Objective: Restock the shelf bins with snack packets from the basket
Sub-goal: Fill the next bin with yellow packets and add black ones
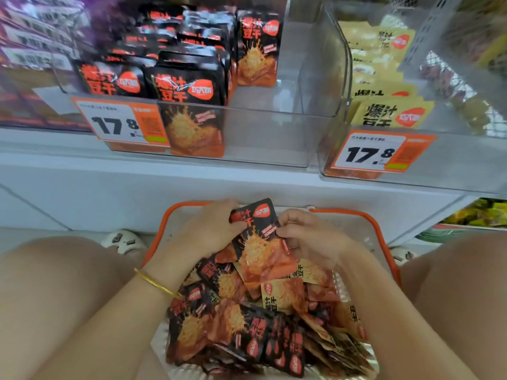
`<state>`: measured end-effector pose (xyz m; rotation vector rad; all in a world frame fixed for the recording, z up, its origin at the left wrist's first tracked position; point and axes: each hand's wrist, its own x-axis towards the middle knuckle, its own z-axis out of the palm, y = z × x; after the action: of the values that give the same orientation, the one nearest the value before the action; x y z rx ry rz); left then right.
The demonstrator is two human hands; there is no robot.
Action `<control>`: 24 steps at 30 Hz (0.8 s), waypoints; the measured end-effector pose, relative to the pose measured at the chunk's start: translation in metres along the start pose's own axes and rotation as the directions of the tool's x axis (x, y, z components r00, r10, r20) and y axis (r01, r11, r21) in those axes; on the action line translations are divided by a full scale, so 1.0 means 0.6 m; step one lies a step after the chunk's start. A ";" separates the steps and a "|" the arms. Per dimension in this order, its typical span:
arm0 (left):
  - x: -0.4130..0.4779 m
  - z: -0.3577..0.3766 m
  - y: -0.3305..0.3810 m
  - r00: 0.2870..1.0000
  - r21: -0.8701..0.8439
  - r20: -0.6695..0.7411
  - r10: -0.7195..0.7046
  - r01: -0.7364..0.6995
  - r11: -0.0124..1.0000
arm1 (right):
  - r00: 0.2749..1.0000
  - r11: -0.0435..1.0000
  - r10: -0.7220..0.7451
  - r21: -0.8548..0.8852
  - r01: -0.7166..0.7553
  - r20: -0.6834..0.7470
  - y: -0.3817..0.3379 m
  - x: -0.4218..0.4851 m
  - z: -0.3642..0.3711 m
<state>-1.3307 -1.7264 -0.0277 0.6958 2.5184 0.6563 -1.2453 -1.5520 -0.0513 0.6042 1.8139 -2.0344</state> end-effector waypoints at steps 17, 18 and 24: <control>0.034 -0.238 0.080 0.543 0.295 -0.731 0.412 -0.293 0.909 | 0.453 0.507 -0.804 -0.842 0.186 -0.384 -0.400 0.030 0.067; 0.042 -0.233 0.077 0.569 0.353 -0.701 0.429 -0.246 0.903 | 0.469 0.562 -0.763 -0.815 0.139 -0.446 -0.411 0.072 0.054; 0.069 -0.213 0.061 0.568 0.488 -0.672 0.476 -0.143 0.861 | 0.559 0.794 -0.540 -0.601 0.091 -0.630 -0.420 0.238 -0.012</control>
<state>-1.4166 -1.7161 0.0813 1.2554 3.4461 0.6880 -1.4973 -1.5112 0.0853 1.1794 3.0621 -1.3803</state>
